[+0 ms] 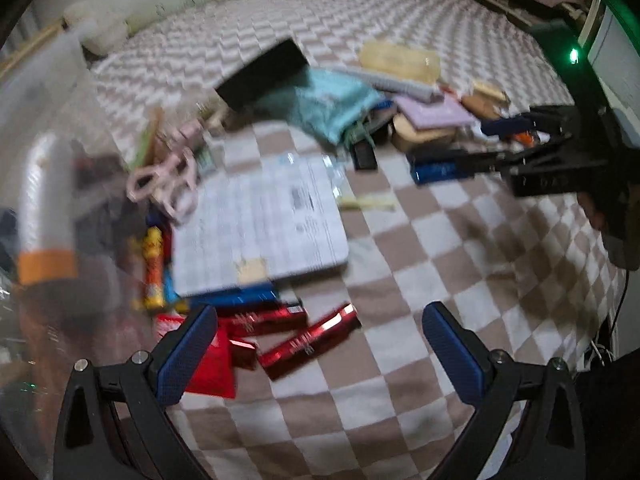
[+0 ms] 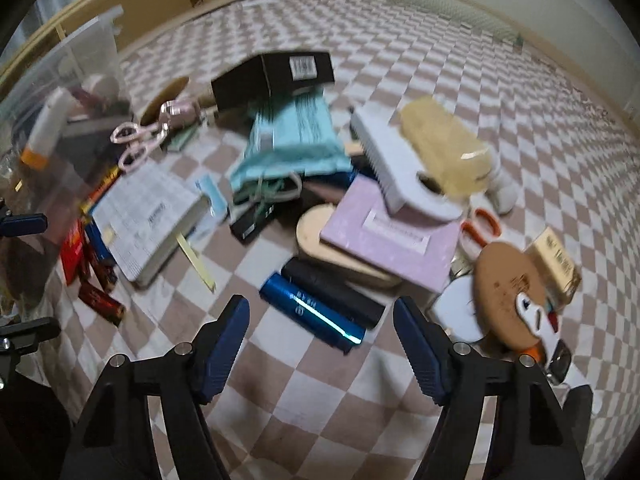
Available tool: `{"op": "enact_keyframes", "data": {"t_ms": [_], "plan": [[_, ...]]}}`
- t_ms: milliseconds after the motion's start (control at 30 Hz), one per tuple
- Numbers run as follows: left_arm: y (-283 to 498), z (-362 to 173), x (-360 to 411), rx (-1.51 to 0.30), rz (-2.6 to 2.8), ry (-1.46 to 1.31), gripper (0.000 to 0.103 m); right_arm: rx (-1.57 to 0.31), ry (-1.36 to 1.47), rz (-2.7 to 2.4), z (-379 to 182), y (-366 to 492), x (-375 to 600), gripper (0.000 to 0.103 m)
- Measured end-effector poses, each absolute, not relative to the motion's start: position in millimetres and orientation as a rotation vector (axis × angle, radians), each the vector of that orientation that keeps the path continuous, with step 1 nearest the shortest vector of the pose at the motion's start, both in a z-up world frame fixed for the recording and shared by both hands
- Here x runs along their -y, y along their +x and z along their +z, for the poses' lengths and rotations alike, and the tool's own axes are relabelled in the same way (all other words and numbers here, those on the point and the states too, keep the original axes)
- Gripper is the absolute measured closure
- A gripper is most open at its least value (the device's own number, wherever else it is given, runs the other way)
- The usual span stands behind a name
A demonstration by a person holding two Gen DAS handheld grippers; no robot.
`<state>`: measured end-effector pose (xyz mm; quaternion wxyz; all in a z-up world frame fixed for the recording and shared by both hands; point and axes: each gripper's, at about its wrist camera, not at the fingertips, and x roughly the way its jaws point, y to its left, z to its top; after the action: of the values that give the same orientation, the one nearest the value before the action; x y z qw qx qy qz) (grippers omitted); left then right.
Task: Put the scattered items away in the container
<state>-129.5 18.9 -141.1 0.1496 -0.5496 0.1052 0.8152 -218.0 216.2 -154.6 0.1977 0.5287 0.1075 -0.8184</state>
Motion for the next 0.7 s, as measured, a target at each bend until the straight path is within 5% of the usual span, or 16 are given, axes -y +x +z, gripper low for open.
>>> {"op": "enact_keyframes", "data": {"t_ms": [700], "plan": [[-114,-199,-16,-0.346,2.162,-1.687,0.001,-0.188,1.561,-2.218,-170,-215,-210,0.028]]}}
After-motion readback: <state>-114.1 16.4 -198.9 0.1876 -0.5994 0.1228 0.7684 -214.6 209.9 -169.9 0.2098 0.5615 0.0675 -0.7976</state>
